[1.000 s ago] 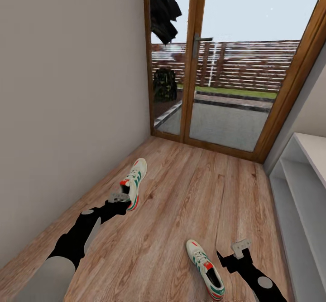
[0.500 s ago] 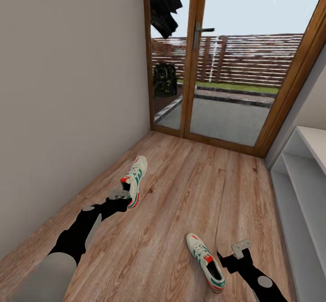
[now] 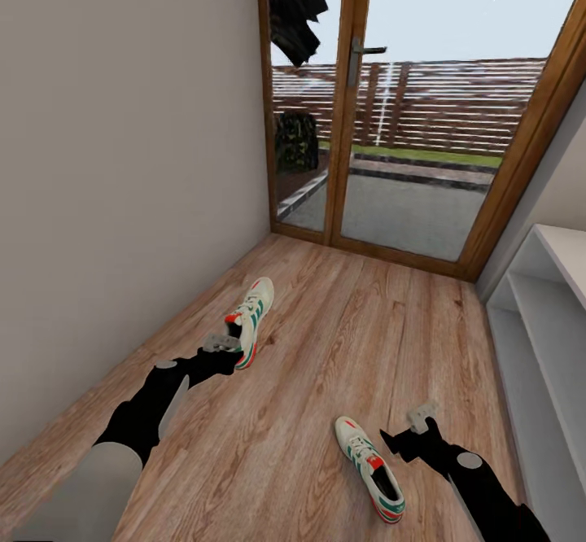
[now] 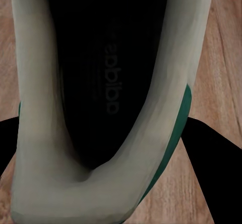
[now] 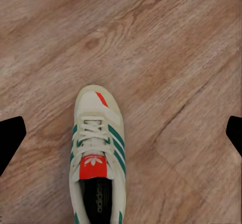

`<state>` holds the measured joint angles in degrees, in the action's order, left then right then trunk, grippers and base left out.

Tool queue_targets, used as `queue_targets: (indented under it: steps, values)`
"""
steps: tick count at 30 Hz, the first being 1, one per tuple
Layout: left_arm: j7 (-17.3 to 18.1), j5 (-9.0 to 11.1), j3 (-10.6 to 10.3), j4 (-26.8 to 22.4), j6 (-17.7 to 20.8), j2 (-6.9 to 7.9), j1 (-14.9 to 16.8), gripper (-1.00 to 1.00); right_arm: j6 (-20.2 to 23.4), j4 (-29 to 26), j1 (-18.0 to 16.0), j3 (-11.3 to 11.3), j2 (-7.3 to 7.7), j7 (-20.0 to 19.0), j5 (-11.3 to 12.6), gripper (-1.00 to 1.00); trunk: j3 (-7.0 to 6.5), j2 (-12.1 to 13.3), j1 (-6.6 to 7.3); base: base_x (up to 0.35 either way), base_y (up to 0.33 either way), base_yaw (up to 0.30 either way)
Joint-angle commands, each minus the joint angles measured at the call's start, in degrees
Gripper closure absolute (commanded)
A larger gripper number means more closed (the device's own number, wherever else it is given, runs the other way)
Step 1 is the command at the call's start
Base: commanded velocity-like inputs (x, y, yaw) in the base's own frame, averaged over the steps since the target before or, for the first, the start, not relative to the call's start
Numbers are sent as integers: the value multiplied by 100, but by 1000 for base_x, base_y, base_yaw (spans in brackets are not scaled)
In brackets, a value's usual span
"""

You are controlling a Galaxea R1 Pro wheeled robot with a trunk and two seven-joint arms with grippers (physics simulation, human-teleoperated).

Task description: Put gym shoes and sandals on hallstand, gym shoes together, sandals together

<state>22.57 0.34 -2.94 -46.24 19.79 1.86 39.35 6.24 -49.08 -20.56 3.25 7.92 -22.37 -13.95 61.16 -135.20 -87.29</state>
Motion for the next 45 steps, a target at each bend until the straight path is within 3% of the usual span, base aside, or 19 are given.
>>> queue_targets:
  steps: [1, 4, 13, 19, 33, 45]
  values:
    - [10, -2, -10, -12, 39, 3, 15, 100, 116, -48, -41, 19, -3, -75, -45, -100, 6, -2, 1, 0, 0, 0]
    - [10, 0, -12, -31, 53, -2, 48, 100, 383, -133, -143, 24, -1, -168, -41, -100, 6, -2, 1, 0, 0, 0]
    - [10, 2, -13, -34, 59, -1, 63, 100, 490, -89, -188, 11, -37, -209, -44, -100, 6, -2, 1, 0, 0, 0]
    - [10, 1, -13, -34, 67, 20, 64, 100, 500, -23, -188, 17, -43, -214, -45, -100, 115, -243, -131, 0, 0, 0]
    - [10, 1, -13, -24, 69, 10, 57, 100, 492, 242, -186, 57, -18, -195, -46, -100, 465, -804, -438, 0, 0, 0]
    - [10, 1, -13, -22, 69, 8, 51, 100, 495, 252, -187, 62, 8, -191, -46, -100, 839, -820, -469, 0, 0, 0]
